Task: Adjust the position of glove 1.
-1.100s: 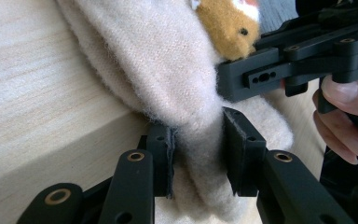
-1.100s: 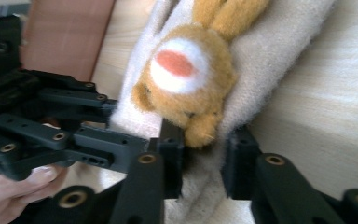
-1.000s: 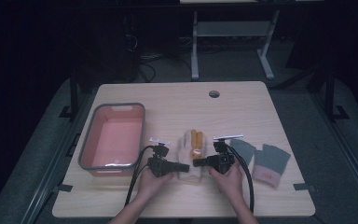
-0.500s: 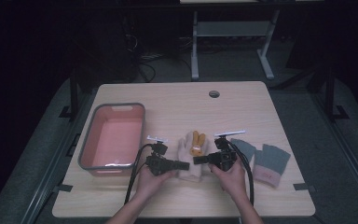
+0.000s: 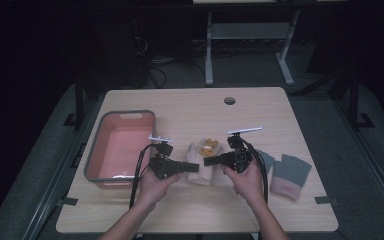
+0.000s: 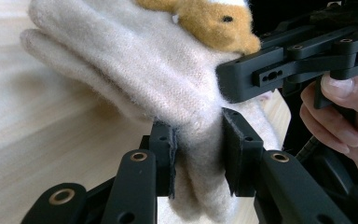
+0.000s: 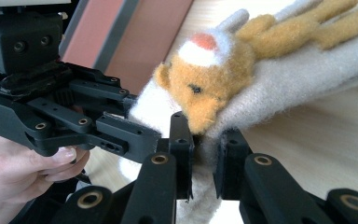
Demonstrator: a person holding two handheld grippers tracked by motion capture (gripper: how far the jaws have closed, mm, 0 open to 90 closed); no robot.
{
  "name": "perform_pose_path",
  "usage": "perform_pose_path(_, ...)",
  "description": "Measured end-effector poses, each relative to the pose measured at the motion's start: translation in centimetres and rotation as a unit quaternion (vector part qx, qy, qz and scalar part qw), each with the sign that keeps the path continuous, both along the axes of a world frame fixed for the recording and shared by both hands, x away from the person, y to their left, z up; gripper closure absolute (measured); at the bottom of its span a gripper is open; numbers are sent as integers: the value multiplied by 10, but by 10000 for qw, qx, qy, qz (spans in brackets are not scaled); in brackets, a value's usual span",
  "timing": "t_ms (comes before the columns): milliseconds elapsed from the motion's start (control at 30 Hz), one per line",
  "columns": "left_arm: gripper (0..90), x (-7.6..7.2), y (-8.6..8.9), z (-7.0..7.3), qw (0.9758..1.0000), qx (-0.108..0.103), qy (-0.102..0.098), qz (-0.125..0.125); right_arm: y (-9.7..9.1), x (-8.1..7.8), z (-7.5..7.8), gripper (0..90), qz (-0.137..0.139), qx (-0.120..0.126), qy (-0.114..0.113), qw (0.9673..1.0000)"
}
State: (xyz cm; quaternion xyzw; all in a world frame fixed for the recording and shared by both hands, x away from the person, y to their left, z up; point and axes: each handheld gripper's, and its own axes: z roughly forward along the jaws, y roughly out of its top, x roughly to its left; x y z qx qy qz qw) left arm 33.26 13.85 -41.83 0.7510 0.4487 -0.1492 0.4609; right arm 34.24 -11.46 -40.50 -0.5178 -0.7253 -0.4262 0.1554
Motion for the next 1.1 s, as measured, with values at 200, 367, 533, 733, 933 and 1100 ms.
perform_pose_path(200, 680, 3, 5, 11, 9999, -53, -116, -10, 3, 4, 10, 797, 55, 11, -77, 10000)
perform_pose_path(367, 680, 6, 7, 24, 9998, -59, -205, 0, 4, 8, 21, 797, 91, 60, -130, 9999)
perform_pose_path(533, 680, 8, 9, 33, 9996, -77, -257, -1, 5, 11, 30, 798, 106, 113, -143, 9998)
perform_pose_path(733, 680, 13, 13, 46, 9994, -110, -342, -12, 8, 15, 44, 799, 127, 79, -248, 9996)
perform_pose_path(933, 680, 16, 18, 58, 9990, -145, -415, 28, 14, 20, 60, 799, 167, 59, -307, 9994)
perform_pose_path(1100, 680, 20, 26, 65, 9989, -178, -433, 42, 19, 25, 67, 799, 219, 48, -334, 9992)
